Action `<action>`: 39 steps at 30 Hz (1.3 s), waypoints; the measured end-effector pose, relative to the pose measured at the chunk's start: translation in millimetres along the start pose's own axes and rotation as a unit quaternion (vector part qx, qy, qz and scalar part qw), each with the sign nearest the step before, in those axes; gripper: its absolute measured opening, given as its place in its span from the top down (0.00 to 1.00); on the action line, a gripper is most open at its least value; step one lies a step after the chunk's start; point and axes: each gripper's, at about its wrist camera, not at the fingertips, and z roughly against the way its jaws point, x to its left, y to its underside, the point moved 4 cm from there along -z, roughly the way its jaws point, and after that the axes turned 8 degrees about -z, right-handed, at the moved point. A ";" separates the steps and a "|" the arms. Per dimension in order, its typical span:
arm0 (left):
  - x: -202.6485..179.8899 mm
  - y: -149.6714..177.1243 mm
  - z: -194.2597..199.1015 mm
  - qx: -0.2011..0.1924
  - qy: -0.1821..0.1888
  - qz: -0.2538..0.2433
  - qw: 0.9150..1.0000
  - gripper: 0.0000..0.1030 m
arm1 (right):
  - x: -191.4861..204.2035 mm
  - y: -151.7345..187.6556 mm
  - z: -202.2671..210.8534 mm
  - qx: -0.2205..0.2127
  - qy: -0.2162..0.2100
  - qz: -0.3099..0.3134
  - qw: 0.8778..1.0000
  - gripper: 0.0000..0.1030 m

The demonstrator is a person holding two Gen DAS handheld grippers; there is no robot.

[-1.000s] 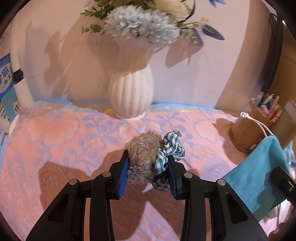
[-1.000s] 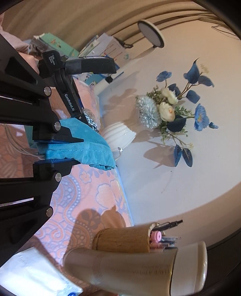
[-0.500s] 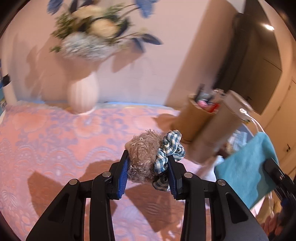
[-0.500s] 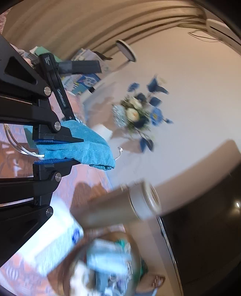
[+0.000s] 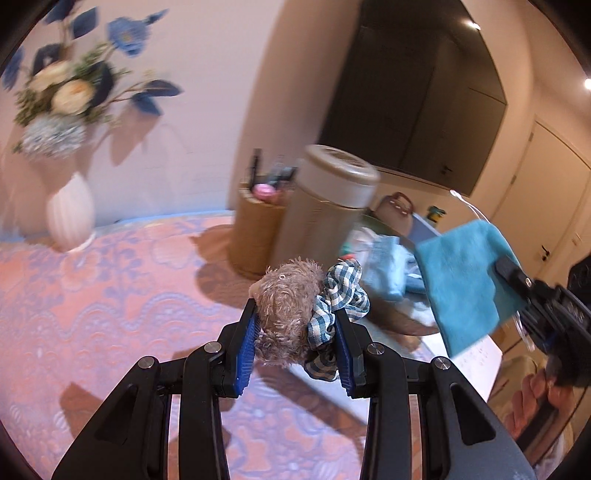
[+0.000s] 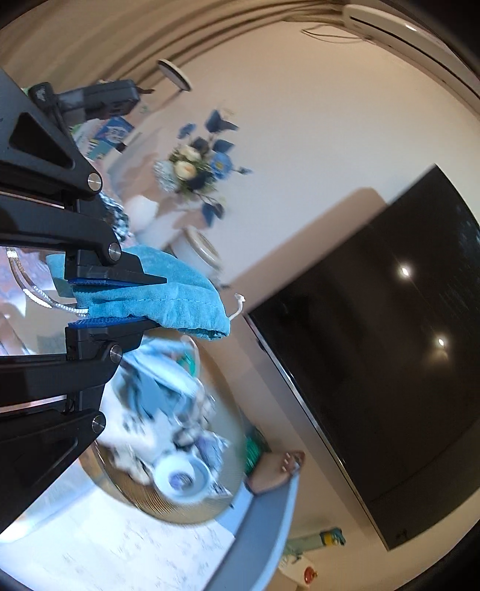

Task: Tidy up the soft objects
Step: 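Carry the plush and teal pouch with both tools over the glass bowl, then open both tools to drop the plush and pouch into the bowl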

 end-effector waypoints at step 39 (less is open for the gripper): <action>-161.0 -38.1 -132.5 0.051 0.110 -0.173 0.977 0.17 | -104.2 -115.9 -125.2 0.132 0.120 -0.013 0.984 0.26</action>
